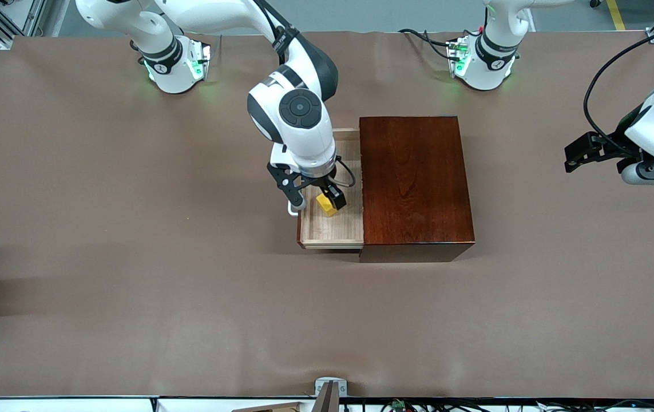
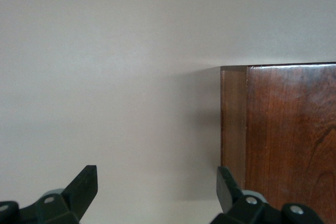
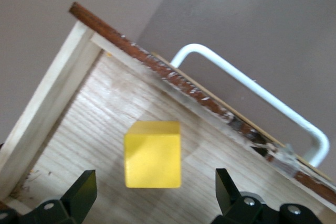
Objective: Open drawer, take yellow block, close drawer
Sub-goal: 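Close the right gripper on the yellow block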
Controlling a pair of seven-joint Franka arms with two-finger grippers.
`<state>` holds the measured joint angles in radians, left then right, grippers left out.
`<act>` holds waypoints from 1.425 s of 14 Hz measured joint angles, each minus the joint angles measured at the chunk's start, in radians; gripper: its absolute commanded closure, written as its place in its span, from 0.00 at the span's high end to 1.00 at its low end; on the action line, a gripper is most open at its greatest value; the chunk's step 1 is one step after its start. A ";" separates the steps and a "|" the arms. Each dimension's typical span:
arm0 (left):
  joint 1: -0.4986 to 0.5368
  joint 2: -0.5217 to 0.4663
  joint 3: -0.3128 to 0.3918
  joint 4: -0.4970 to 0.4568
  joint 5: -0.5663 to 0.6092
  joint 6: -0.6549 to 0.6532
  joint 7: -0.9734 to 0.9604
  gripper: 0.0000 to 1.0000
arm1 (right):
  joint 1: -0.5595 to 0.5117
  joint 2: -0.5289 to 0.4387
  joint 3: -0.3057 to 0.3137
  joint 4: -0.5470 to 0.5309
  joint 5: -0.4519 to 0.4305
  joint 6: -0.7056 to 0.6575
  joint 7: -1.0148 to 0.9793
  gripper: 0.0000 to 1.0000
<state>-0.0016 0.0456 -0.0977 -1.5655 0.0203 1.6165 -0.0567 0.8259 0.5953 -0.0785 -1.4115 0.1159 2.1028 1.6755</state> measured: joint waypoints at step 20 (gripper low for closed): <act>0.001 0.000 0.000 -0.002 0.000 0.001 0.001 1.00 | 0.000 0.073 -0.003 0.002 0.000 0.049 -0.020 0.21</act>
<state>-0.0003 0.0456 -0.0981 -1.5671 0.0204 1.6178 -0.0562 0.8260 0.6680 -0.0810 -1.4096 0.1159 2.1515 1.6556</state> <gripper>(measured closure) 0.000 0.278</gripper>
